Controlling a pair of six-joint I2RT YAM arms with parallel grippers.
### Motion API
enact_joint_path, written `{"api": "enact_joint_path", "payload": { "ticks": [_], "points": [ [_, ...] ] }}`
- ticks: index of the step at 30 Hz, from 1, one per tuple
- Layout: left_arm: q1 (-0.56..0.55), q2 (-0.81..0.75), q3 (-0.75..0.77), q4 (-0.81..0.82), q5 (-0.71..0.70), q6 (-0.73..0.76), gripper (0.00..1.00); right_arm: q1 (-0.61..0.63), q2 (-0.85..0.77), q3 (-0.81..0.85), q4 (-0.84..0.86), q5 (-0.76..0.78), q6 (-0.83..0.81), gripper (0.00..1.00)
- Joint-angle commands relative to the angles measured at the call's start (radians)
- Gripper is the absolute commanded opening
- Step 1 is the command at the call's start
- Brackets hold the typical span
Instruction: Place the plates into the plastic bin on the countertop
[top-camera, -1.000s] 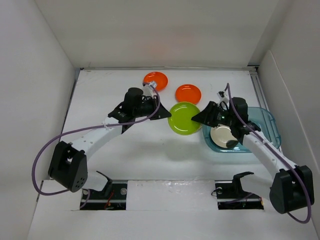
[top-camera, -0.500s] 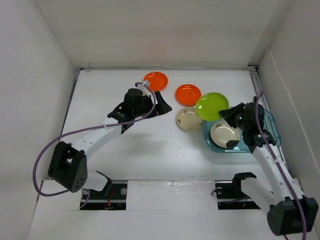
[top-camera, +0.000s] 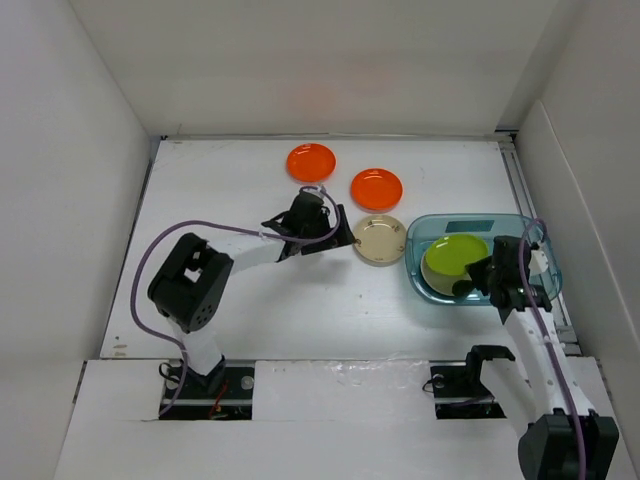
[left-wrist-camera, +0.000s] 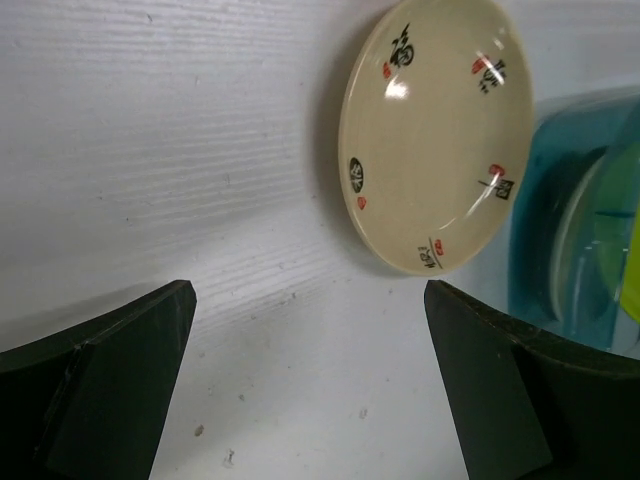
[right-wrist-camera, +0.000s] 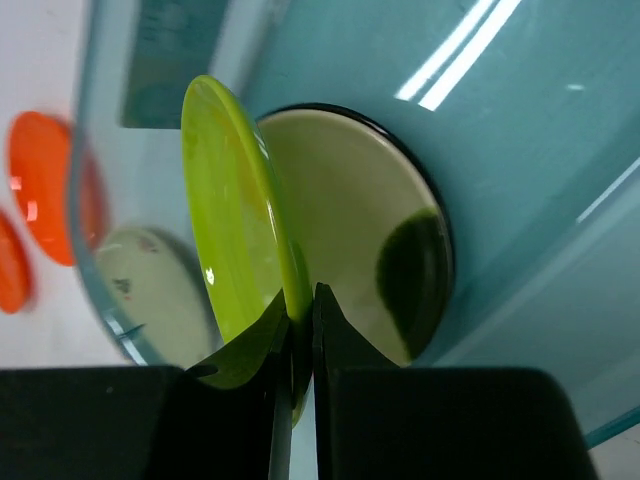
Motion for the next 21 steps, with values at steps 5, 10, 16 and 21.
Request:
{"api": "enact_joint_path", "payload": {
  "ticks": [5, 10, 16, 21],
  "points": [
    [-0.015, 0.066, 0.042, 0.121, 0.033, -0.013, 1.00, -0.022, 0.024, -0.015, 0.070, 0.012, 0.004, 0.01],
    [-0.027, 0.097, 0.042, 0.130, 0.045, 0.006, 1.00, -0.022, -0.008, -0.025, 0.063, -0.033, -0.015, 0.80],
    [-0.027, 0.117, 0.051, 0.139, 0.065, 0.007, 1.00, -0.022, -0.111, -0.005, -0.026, -0.099, -0.033, 1.00],
    [-0.047, 0.171, 0.115, 0.109, 0.056, 0.026, 1.00, -0.022, -0.191, 0.043, -0.117, -0.195, -0.042, 1.00]
  ]
}}
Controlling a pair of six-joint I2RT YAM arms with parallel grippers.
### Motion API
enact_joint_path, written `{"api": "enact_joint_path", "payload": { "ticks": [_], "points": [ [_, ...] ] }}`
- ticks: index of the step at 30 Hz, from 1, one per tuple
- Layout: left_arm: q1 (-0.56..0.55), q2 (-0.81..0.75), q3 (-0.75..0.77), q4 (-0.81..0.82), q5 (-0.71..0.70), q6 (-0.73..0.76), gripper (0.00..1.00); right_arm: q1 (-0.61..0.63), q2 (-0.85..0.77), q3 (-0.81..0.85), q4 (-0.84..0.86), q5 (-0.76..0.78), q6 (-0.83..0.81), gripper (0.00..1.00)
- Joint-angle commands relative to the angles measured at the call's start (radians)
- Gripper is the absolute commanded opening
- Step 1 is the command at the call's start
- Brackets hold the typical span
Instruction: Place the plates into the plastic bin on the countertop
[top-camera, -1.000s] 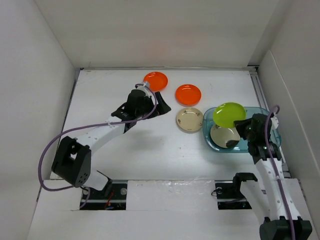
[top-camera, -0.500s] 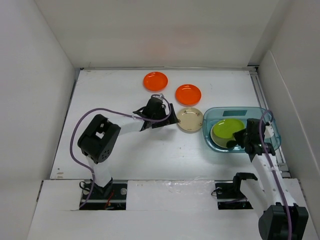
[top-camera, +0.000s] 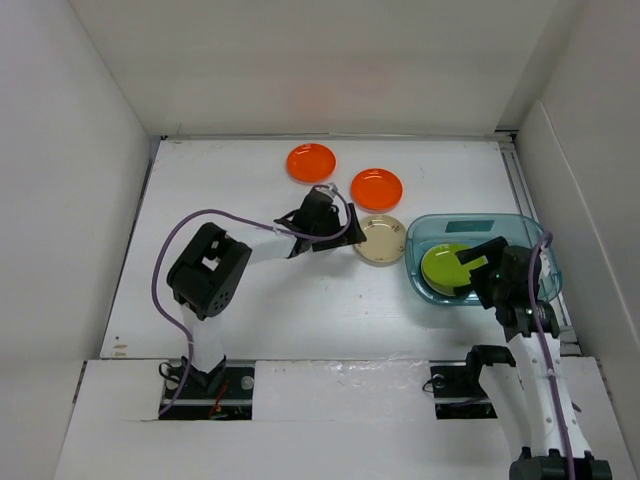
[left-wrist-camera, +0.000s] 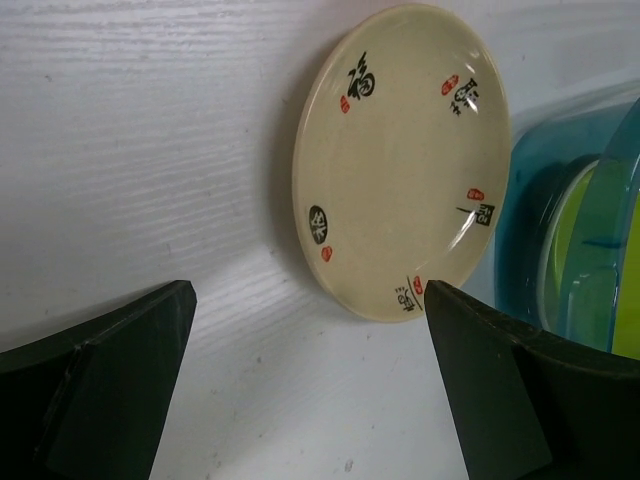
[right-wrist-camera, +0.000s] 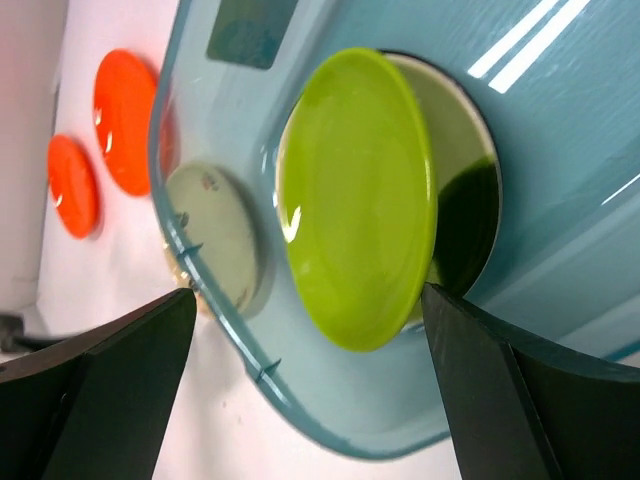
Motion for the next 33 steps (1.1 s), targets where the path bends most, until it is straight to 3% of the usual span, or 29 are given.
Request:
{"api": "enact_joint_path", "payload": {
  "ticks": [1, 15, 18, 19, 20, 23, 25, 28, 29, 33],
  "points": [
    [-0.019, 0.030, 0.069, -0.006, 0.004, 0.025, 1.00, -0.007, -0.062, 0.065, -0.068, -0.090, -0.016, 1.00],
    [-0.029, 0.120, 0.144, -0.038, -0.010, 0.015, 1.00, -0.007, -0.111, 0.101, -0.079, -0.179, -0.045, 1.00],
    [-0.029, 0.152, 0.178, -0.058, -0.010, 0.005, 0.92, -0.007, -0.130, 0.101, -0.069, -0.216, -0.045, 1.00],
    [-0.029, 0.168, 0.190, -0.058, -0.010, 0.005, 0.74, -0.007, -0.130, 0.101, -0.060, -0.225, -0.045, 1.00],
    [-0.029, 0.180, 0.190, -0.069, -0.022, -0.004, 0.63, -0.007, -0.130, 0.101, -0.060, -0.237, -0.045, 1.00],
    [-0.029, 0.198, 0.199, -0.081, -0.034, -0.013, 0.38, -0.007, -0.130, 0.113, -0.069, -0.248, -0.045, 1.00],
    [-0.029, 0.198, 0.199, -0.081, -0.034, -0.013, 0.32, -0.007, -0.130, 0.125, -0.069, -0.260, -0.054, 1.00],
    [-0.029, 0.198, 0.199, -0.106, -0.054, -0.013, 0.06, -0.007, -0.130, 0.134, -0.069, -0.270, -0.054, 1.00],
    [-0.029, 0.198, 0.199, -0.115, -0.065, -0.013, 0.00, -0.007, -0.130, 0.134, -0.069, -0.282, -0.054, 1.00],
    [-0.029, 0.059, 0.150, -0.199, -0.178, -0.013, 0.00, -0.007, -0.116, 0.125, -0.002, -0.357, -0.120, 1.00]
  ]
}}
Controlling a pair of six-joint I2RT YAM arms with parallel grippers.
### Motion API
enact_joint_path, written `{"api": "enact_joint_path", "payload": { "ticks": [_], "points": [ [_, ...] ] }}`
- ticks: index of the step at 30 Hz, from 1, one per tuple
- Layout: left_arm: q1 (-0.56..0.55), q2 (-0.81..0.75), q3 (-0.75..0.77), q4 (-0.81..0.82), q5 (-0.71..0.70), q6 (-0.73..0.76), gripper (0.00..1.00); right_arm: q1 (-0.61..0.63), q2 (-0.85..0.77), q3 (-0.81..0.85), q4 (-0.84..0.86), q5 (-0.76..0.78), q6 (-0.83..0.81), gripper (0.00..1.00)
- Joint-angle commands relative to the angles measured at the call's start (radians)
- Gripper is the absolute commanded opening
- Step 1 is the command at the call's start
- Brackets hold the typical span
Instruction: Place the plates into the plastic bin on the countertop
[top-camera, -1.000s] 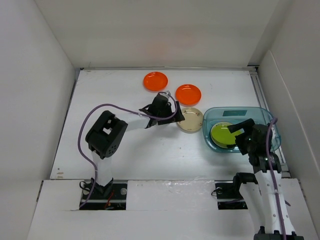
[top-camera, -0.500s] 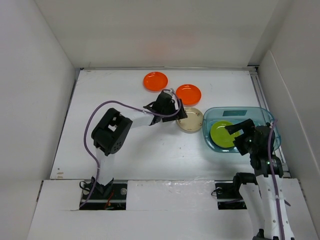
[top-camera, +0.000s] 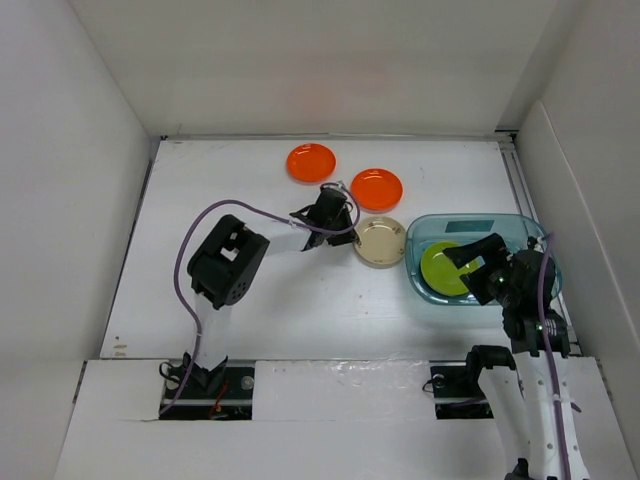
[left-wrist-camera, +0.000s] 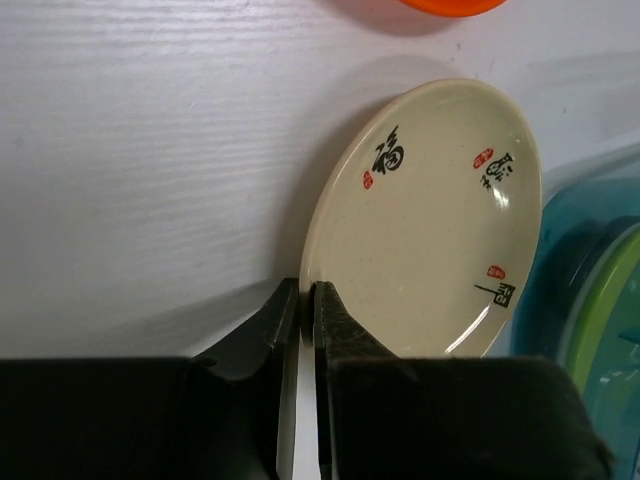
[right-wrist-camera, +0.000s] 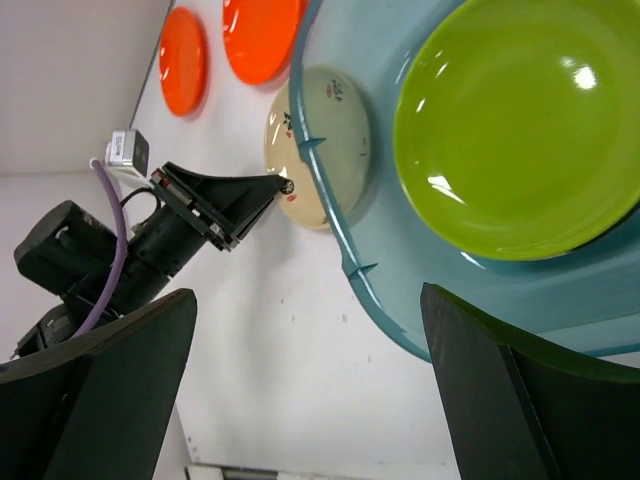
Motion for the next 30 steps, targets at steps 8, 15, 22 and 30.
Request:
{"api": "enact_joint_path", "payload": {
  "ticks": [8, 15, 22, 30],
  "points": [
    [0.006, -0.479, -0.162, -0.230, -0.199, 0.087, 0.00, -0.004, 0.126, 0.034, 0.232, -0.260, -0.194, 0.98],
    [0.006, -0.693, -0.182, -0.224, 0.058, 0.142, 0.00, 0.079, 0.329, 0.055, 0.409, -0.379, -0.277, 0.95],
    [0.006, -0.728, -0.164, -0.210, 0.236, 0.176, 0.00, 0.300, 0.475, 0.112, 0.529, -0.292, -0.257, 0.88],
    [0.006, -0.707, -0.162, -0.180, 0.275, 0.166, 0.31, 0.323, 0.524, 0.112, 0.610, -0.217, -0.196, 0.00]
  ]
}}
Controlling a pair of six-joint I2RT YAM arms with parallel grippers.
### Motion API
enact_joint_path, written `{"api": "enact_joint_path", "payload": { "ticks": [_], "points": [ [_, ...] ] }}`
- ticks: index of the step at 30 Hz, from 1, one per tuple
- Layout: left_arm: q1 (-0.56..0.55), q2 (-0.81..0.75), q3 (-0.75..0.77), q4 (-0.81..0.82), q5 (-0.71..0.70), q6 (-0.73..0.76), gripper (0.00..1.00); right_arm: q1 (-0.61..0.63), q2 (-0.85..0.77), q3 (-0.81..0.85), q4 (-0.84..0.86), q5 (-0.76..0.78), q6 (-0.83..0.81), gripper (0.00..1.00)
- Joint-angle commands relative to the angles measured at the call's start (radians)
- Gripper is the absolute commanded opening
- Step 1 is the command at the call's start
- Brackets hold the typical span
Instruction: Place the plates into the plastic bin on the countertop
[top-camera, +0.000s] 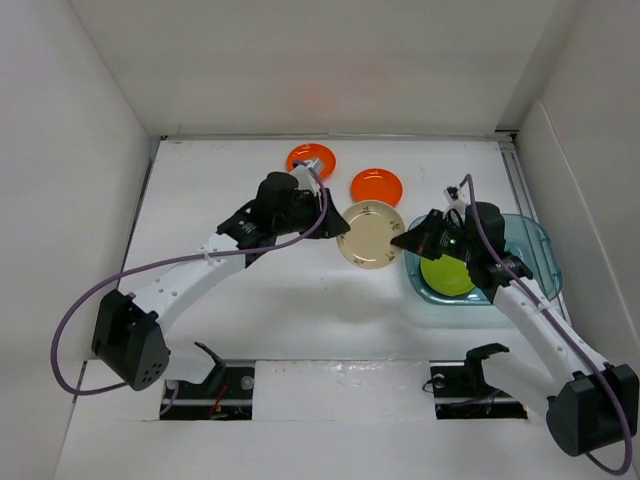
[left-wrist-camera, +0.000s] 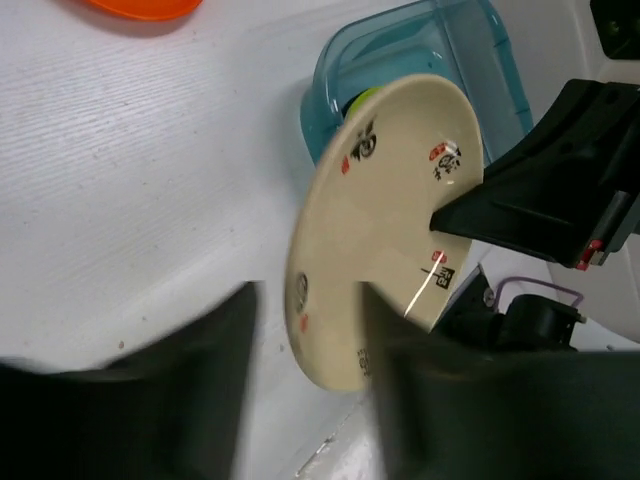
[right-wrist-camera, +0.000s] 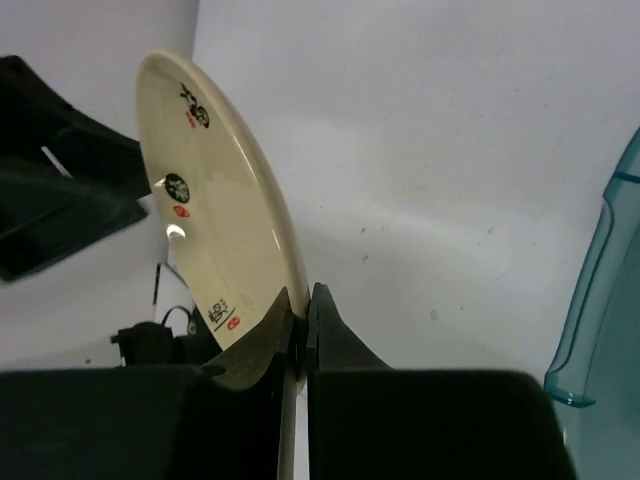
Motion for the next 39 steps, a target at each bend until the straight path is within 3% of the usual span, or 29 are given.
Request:
{"api": "enact_joint_path", "payload": {
  "ticks": [1, 2, 6, 8, 13, 19, 25, 29, 30, 31, 34, 38, 39],
  "points": [
    [-0.014, -0.004, 0.012, 0.074, 0.058, -0.019, 0.63, 0.008, -0.024, 0.020, 0.081, 0.136, 0.036, 0.00],
    [-0.014, -0.004, 0.012, 0.065, -0.003, -0.031, 0.98, 0.008, -0.038, 0.020, 0.064, 0.170, 0.047, 0.00],
    [-0.005, 0.008, 0.030, 0.005, -0.218, -0.073, 0.99, -0.028, -0.100, 0.020, -0.112, 0.505, 0.163, 0.00],
    [0.004, 0.031, 0.030, -0.004, -0.284, -0.083, 0.99, -0.075, -0.147, 0.011, -0.214, 0.568, 0.217, 0.00],
    [0.014, 0.116, 0.040, 0.025, -0.300, -0.084, 0.99, -0.161, -0.288, -0.067, -0.372, 0.739, 0.291, 0.00],
    [0.014, 0.220, 0.058, 0.076, -0.254, -0.093, 0.99, -0.236, -0.383, -0.140, -0.442, 0.744, 0.341, 0.00],
    [0.004, 0.298, 0.099, 0.103, -0.235, -0.102, 0.99, -0.236, -0.321, -0.175, -0.423, 0.731, 0.363, 0.00],
    [0.004, 0.333, 0.110, 0.103, -0.235, -0.102, 0.99, -0.236, -0.311, -0.175, -0.413, 0.711, 0.363, 0.08],
    [0.004, 0.347, 0.119, 0.103, -0.235, -0.102, 0.99, -0.236, -0.330, -0.175, -0.424, 0.702, 0.363, 0.15],
    [0.004, 0.347, 0.130, 0.103, -0.235, -0.102, 0.99, -0.236, -0.340, -0.164, -0.424, 0.702, 0.363, 0.34],
    [0.013, 0.369, 0.141, 0.103, -0.235, -0.102, 0.99, -0.236, -0.388, -0.155, -0.467, 0.690, 0.363, 0.77],
    [0.014, 0.416, 0.197, 0.089, -0.255, -0.102, 0.99, -0.236, -0.436, -0.107, -0.551, 0.681, 0.363, 0.98],
    [0.014, 0.427, 0.213, 0.080, -0.255, -0.102, 0.99, -0.236, -0.445, -0.098, -0.576, 0.662, 0.363, 0.98]
  ]
}}
